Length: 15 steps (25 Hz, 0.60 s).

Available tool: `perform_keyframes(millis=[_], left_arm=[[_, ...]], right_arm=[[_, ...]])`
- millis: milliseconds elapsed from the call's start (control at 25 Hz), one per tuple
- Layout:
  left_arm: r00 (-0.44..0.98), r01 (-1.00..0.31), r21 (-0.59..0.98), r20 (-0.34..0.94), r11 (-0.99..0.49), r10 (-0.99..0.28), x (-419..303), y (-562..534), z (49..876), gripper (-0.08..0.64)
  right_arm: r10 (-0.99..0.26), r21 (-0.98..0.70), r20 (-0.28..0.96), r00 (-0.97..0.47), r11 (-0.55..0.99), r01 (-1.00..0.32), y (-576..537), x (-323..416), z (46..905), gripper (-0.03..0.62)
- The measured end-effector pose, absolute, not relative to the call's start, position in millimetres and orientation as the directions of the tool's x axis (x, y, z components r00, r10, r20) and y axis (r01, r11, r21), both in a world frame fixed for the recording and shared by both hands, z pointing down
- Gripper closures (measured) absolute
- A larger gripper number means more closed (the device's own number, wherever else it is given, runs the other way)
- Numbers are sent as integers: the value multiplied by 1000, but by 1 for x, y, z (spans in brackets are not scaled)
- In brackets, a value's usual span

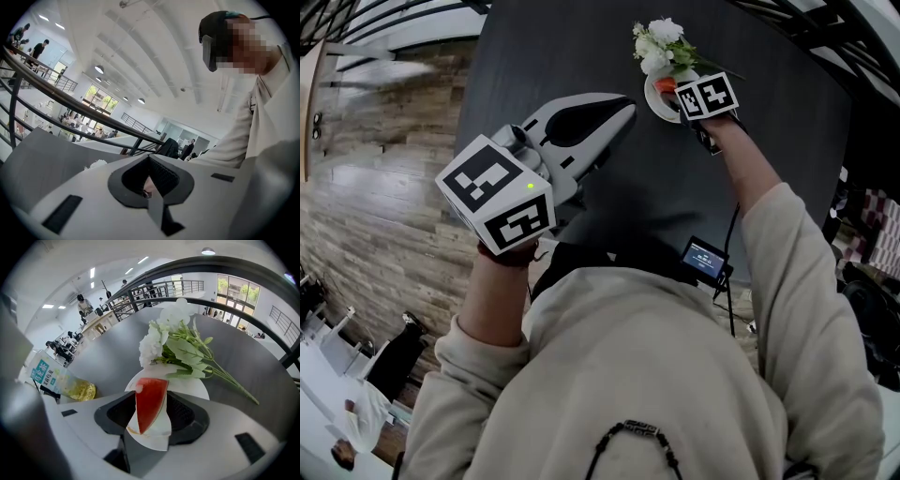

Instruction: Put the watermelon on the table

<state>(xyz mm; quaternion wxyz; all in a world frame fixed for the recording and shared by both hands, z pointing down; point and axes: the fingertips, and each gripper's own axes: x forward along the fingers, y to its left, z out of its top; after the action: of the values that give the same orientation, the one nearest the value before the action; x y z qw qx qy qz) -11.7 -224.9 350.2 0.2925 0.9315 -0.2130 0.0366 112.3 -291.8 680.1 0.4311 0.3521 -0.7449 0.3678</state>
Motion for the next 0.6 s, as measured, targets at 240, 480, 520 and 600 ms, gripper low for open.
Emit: perform_keyframes(millis=[240,480,520,600], left_arm=[[909,-413,533,199,-738,-366,-7,-224,354,554],[913,-406,533,197,-743,-357,-4,-224,353,554],[913,-405,532,197,-744,-356,-4,-224,353,554],[919,-394,524,199,-755,-341,0,-221,352,554]], right_arm=[[-218,-245,897,-384,477,-844,-291,117,679,394],[-231,-246,894,-384,464,-851,-291,121,675,394],[-231,-248,893,-387,464,-850,-290,122,674,394],[-235,-254,888,-394,461,-850,-288,123,672,393]])
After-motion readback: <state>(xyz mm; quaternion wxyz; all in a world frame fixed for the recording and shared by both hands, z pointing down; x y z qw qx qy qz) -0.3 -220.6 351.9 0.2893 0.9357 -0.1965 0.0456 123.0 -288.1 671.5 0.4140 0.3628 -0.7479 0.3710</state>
